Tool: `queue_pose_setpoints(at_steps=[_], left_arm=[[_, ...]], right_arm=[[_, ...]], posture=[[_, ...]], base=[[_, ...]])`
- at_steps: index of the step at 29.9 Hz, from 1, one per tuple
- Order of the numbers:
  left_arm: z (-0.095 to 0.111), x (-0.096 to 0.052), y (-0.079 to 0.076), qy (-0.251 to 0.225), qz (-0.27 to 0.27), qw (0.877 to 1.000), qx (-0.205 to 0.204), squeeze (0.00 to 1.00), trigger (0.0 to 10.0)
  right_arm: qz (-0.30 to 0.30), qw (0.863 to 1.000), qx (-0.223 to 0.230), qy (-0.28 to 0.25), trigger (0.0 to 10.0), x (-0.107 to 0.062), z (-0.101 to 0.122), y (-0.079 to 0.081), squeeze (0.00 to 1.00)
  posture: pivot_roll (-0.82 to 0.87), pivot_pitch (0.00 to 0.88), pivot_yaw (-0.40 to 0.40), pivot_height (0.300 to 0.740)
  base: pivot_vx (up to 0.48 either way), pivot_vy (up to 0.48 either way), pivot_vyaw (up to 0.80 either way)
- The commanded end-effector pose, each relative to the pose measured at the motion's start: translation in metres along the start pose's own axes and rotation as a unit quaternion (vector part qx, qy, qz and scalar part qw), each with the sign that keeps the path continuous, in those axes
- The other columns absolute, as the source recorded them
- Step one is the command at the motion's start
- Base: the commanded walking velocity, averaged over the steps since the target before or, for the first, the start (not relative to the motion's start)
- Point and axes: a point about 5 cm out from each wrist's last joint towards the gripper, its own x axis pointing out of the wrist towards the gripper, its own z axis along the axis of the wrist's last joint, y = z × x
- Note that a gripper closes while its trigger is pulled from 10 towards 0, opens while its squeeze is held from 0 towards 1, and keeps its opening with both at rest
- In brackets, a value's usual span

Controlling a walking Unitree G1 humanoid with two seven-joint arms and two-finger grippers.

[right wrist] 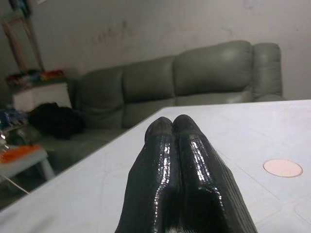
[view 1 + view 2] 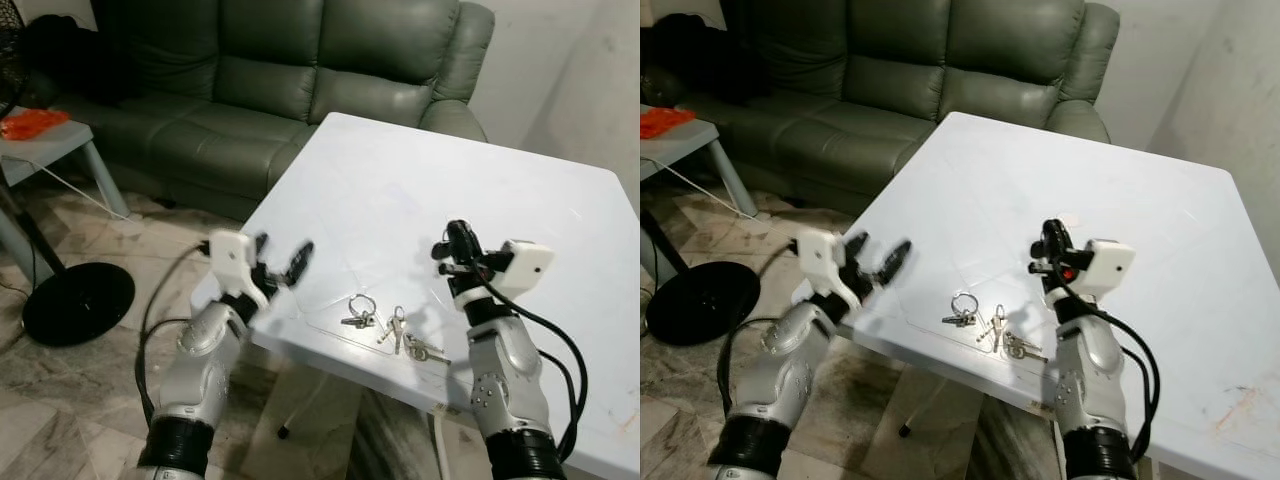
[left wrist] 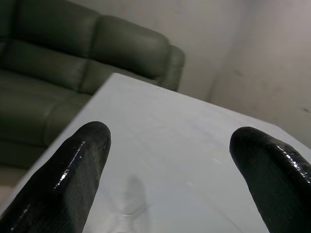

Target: Hang keys on a hook

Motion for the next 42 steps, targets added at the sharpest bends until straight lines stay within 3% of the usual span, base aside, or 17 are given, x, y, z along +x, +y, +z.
queue_pose_setpoints(at_steps=[1,6,9,13,20,26,42], left_arm=[[0.003,0.004,0.001,-0.011,0.016,1.000,-0.003,0.00,10.0],[0.007,0.005,0.002,-0.026,0.037,0.999,0.000,0.00,10.0],[-0.005,-0.006,0.003,-0.021,0.057,0.998,-0.011,0.00,10.0],[-0.013,-0.012,0.005,-0.007,0.067,0.998,-0.010,0.00,10.0],[-0.010,-0.009,0.012,-0.006,0.075,0.997,-0.009,0.00,10.0],[-0.006,-0.007,0.017,-0.009,0.081,0.997,-0.002,0.00,10.0],[-0.005,-0.005,0.020,-0.013,0.092,0.996,-0.005,0.00,10.0]], right_arm=[[0.003,1.000,-0.021,-0.004,10.0,0.002,0.006,0.007,0.00],[0.021,0.998,-0.059,-0.013,10.0,-0.005,0.005,0.020,0.00],[0.031,0.998,-0.059,0.015,10.0,-0.021,-0.009,0.028,0.00],[0.024,0.997,-0.067,0.038,10.0,-0.030,-0.019,0.023,0.00],[0.029,0.995,-0.086,0.038,10.0,-0.022,-0.013,0.024,0.00],[0.021,0.995,-0.092,0.043,10.0,-0.018,-0.013,0.018,0.00],[0.020,0.994,-0.093,0.056,10.0,-0.016,-0.015,0.020,0.00]], posture=[[0.03,0.000,-0.107,0.740],[0.03,0.000,-0.106,0.740],[0.03,0.000,-0.102,0.740],[0.04,0.000,-0.101,0.740],[0.04,0.000,-0.101,0.740],[0.05,0.000,-0.106,0.740],[0.05,0.000,-0.109,0.740]], base=[[0.000,0.000,0.00],[0.000,0.000,0.00],[0.000,0.000,0.00],[0.000,0.000,0.00],[0.000,0.000,0.00],[0.000,0.444,0.00],[0.000,0.407,-0.71]])
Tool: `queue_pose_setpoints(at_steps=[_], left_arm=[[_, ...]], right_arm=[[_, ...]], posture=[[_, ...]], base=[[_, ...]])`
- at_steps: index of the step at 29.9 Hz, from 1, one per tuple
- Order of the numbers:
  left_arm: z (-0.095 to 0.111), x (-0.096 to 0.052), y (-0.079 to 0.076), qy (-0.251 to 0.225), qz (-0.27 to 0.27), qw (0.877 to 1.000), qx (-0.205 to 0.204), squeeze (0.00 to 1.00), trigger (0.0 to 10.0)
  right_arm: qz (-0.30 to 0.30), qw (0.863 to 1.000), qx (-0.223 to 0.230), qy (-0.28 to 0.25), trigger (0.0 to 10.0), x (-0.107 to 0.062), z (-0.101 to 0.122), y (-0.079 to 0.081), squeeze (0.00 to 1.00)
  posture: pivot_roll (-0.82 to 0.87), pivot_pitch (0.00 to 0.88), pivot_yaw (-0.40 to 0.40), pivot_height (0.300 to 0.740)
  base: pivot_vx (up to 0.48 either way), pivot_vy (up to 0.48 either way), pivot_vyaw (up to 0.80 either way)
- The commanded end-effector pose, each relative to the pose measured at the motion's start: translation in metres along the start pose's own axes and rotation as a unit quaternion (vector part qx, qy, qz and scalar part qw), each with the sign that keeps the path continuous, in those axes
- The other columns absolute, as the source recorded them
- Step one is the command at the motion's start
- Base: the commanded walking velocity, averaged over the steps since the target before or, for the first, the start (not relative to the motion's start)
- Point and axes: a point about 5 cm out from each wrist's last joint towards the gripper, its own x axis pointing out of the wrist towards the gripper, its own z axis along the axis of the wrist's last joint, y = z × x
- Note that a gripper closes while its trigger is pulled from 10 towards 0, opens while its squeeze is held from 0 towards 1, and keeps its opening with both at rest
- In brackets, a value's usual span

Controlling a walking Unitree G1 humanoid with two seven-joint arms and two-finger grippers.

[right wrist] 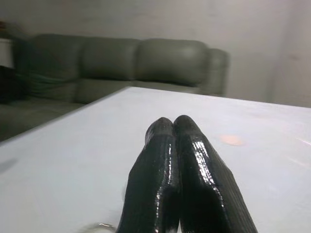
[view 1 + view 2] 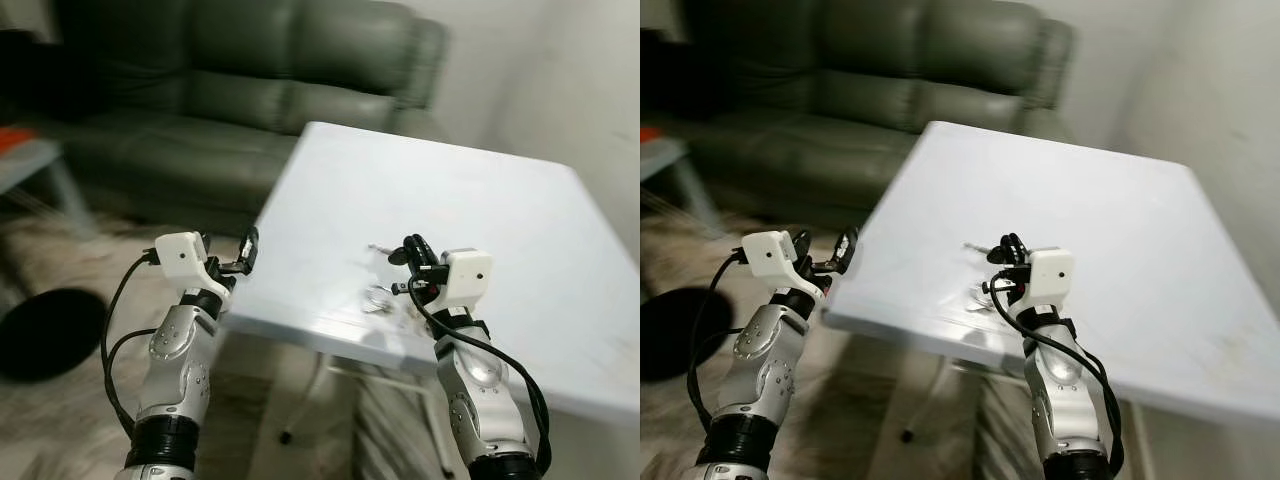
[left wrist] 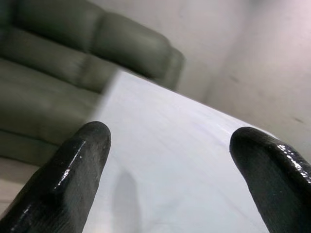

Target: Hang keys on a hook

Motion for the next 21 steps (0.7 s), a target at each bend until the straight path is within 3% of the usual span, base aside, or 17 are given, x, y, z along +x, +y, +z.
queue_pose_setpoints(at_steps=[1,15,21], left_arm=[[0.000,0.002,-0.002,0.002,-0.002,1.000,0.003,0.00,10.0],[-0.004,0.007,-0.011,0.015,-0.022,1.000,-0.004,0.00,10.0],[-0.006,0.011,-0.018,0.026,-0.046,0.999,0.014,0.00,10.0]], right_arm=[[-0.006,1.000,-0.001,0.008,10.0,0.000,-0.001,-0.003,0.00],[0.002,1.000,-0.008,0.016,10.0,-0.001,-0.002,-0.001,0.00],[0.012,1.000,-0.011,0.020,10.0,0.000,-0.003,0.001,0.00]], posture=[[0.05,0.000,-0.109,0.740],[0.04,0.000,-0.121,0.740],[0.04,0.000,-0.119,0.740]], base=[[0.000,0.000,-0.79],[0.000,0.000,-0.79],[0.000,0.000,-0.79]])
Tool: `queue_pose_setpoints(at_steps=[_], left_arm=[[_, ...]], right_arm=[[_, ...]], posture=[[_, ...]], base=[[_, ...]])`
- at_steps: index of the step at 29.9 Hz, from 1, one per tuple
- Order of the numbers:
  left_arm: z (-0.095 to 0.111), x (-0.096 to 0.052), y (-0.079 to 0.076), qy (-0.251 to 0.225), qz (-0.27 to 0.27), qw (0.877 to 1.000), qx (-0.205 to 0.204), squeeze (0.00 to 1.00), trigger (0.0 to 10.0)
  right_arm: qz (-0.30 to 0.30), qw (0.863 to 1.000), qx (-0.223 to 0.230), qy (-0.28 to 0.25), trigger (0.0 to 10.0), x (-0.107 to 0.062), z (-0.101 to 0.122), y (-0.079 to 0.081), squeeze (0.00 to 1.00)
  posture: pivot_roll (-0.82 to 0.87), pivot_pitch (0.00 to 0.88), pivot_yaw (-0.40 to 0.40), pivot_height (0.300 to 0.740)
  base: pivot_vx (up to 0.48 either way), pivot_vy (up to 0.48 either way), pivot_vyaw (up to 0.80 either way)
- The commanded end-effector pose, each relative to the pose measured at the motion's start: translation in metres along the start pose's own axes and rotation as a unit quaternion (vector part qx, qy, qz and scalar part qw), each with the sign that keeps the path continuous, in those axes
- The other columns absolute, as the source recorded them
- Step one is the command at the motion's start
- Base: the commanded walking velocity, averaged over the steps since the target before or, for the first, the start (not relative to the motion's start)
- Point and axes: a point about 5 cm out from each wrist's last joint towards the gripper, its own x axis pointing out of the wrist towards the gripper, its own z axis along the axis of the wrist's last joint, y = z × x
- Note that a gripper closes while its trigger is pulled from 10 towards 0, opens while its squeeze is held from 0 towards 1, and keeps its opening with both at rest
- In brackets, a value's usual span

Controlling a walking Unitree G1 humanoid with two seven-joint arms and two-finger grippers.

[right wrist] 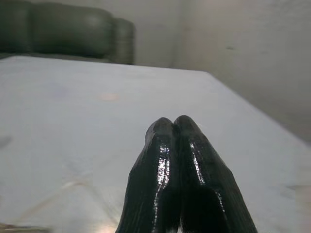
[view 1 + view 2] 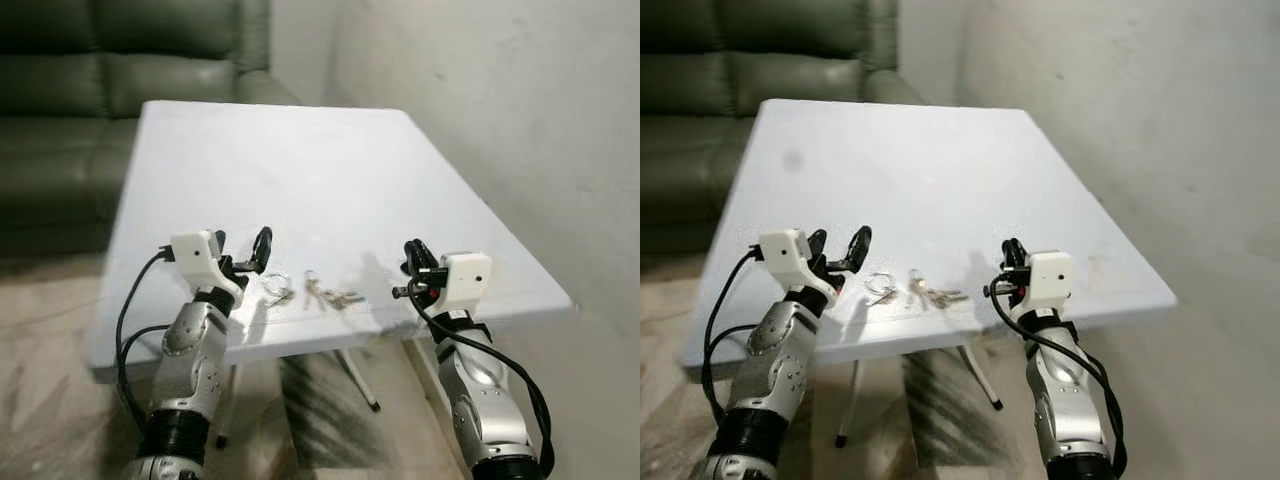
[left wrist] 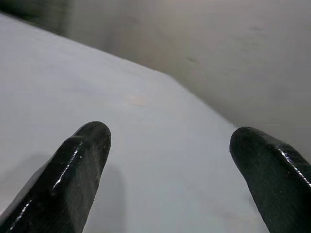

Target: Hang keys on a hook

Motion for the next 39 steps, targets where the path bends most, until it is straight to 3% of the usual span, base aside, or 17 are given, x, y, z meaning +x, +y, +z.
queue_pose_setpoints(at_steps=[1,17,39], left_arm=[[0.002,0.003,0.003,0.005,0.007,1.000,0.002,0.00,10.0],[0.009,0.008,0.009,0.001,0.027,1.000,-0.002,0.00,10.0],[0.007,0.013,0.002,0.003,0.015,1.000,0.010,0.00,10.0]], right_arm=[[0.003,1.000,-0.002,-0.005,10.0,0.003,0.003,0.001,0.00],[-0.031,0.999,0.001,-0.021,10.0,0.005,0.005,0.000,0.00],[-0.040,0.999,-0.012,-0.025,10.0,0.006,0.007,-0.006,0.00]], posture=[[0.03,0.000,-0.111,0.740],[0.01,0.000,-0.032,0.740],[0.00,0.000,-0.048,0.740]], base=[[0.000,0.000,-0.79],[0.000,0.000,-0.79],[0.000,0.000,-0.79]])
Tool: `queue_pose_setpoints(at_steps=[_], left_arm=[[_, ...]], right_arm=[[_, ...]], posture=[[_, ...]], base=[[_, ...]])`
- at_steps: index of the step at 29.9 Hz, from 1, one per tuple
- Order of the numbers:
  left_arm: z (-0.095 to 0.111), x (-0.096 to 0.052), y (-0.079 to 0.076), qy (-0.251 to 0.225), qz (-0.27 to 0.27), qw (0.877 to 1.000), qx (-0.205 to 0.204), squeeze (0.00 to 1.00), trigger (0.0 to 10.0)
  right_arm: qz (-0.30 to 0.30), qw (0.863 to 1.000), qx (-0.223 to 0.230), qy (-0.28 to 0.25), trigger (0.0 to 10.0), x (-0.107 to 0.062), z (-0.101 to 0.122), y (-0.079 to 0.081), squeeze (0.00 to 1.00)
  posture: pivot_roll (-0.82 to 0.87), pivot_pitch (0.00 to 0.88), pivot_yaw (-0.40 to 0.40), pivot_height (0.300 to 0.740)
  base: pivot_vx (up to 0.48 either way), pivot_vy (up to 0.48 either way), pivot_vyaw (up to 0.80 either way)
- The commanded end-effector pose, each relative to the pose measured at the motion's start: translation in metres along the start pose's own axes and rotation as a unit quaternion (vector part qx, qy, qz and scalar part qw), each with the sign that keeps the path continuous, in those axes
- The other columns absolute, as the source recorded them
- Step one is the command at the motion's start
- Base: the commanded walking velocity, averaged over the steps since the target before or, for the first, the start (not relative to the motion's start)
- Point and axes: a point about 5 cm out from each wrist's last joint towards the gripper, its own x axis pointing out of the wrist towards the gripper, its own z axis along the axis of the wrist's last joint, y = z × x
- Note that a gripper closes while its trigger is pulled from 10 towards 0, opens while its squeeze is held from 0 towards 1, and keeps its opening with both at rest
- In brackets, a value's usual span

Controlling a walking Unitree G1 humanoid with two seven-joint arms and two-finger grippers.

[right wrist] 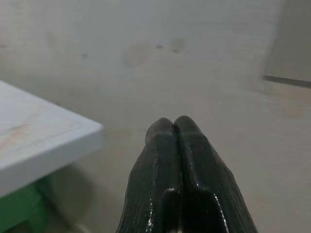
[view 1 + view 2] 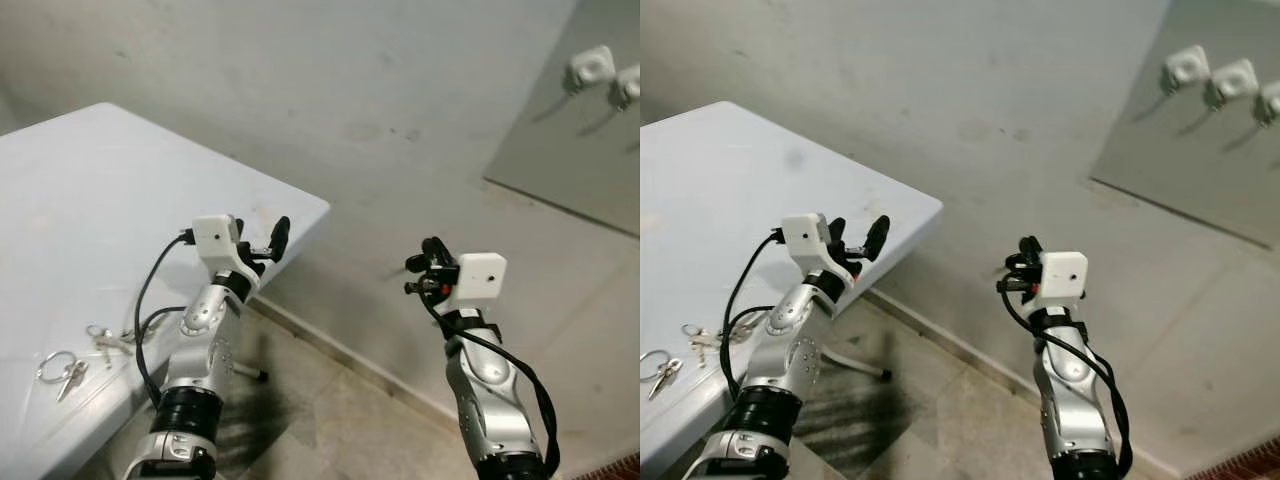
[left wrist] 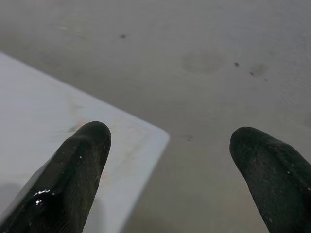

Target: Hang keys on a hook

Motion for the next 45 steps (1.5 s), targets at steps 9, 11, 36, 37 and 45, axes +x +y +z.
queue_pose_setpoints(at_steps=[9,11,36,37,45], left_arm=[[-0.003,0.003,-0.010,0.002,-0.009,1.000,0.002,0.00,10.0],[-0.004,0.002,-0.009,0.002,-0.009,1.000,0.002,0.00,10.0],[-0.009,0.000,-0.016,0.002,-0.016,1.000,0.001,0.00,10.0],[-0.009,0.000,-0.017,0.002,-0.016,1.000,0.001,0.00,10.0],[-0.012,-0.002,-0.019,0.007,-0.020,1.000,0.003,0.00,10.0]], right_arm=[[-0.006,1.000,-0.015,-0.008,10.0,0.005,0.006,-0.010,0.00],[-0.005,1.000,-0.015,-0.009,10.0,0.005,0.007,-0.009,0.00],[-0.008,1.000,-0.023,-0.017,10.0,0.002,0.006,-0.013,0.00],[-0.008,1.000,-0.023,-0.016,10.0,0.001,0.006,-0.013,0.00],[-0.013,1.000,-0.017,-0.001,10.0,-0.004,0.002,-0.013,0.00]], posture=[[0.00,0.000,-0.058,0.740],[0.00,0.000,-0.058,0.740],[0.00,0.000,-0.070,0.740],[0.00,0.000,-0.071,0.740],[-0.01,0.000,-0.066,0.740]], base=[[0.000,0.000,-0.79],[0.000,0.000,-0.79],[0.000,0.000,-0.37],[0.000,0.000,0.00],[0.000,0.000,0.00]])
